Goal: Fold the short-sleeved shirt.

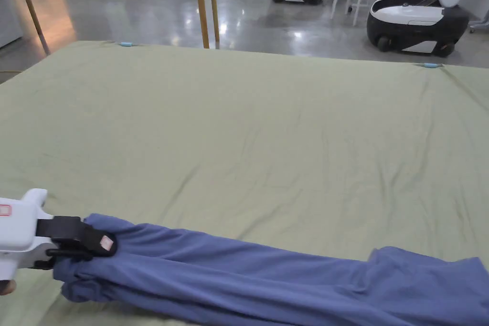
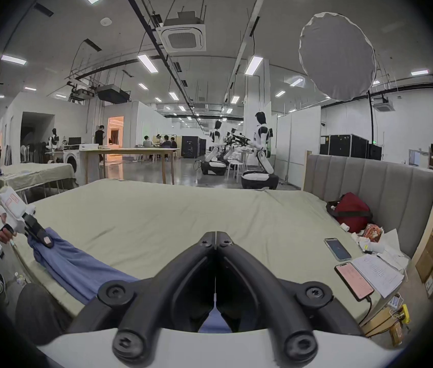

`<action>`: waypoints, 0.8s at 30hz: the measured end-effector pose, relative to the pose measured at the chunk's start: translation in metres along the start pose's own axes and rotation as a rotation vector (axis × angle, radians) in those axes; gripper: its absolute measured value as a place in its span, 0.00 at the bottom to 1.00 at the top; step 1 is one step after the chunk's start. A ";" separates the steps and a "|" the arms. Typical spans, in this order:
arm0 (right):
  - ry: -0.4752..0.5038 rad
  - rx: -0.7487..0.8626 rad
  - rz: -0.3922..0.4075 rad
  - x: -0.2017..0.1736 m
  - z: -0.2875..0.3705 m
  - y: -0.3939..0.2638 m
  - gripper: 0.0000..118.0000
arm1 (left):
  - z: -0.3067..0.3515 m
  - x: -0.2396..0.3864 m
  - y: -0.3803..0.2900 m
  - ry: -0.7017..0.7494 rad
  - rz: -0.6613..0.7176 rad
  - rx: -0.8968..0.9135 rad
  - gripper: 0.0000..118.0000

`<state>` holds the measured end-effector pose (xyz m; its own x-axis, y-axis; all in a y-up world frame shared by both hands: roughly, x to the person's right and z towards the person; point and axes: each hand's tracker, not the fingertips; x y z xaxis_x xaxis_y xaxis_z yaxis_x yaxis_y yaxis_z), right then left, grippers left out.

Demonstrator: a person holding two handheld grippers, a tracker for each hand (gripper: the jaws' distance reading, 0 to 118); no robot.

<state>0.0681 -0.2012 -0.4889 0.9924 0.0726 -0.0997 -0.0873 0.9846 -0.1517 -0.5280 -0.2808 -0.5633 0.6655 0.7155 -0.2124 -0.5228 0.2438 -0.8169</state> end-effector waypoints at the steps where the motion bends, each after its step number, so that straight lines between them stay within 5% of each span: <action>1: 0.005 0.002 0.002 0.000 -0.001 -0.001 0.00 | 0.013 0.001 -0.002 0.029 0.001 0.021 0.07; 11: 0.002 0.022 0.009 0.001 -0.005 -0.004 0.00 | 0.001 0.121 -0.026 0.131 -0.204 0.004 0.07; 24: -0.024 -0.034 -0.011 0.026 0.007 -0.020 0.00 | -0.183 0.210 -0.072 0.191 -0.314 -0.170 0.08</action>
<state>0.0965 -0.2183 -0.4819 0.9951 0.0657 -0.0738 -0.0785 0.9794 -0.1863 -0.2530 -0.2680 -0.6473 0.8741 0.4853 -0.0205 -0.1929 0.3080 -0.9316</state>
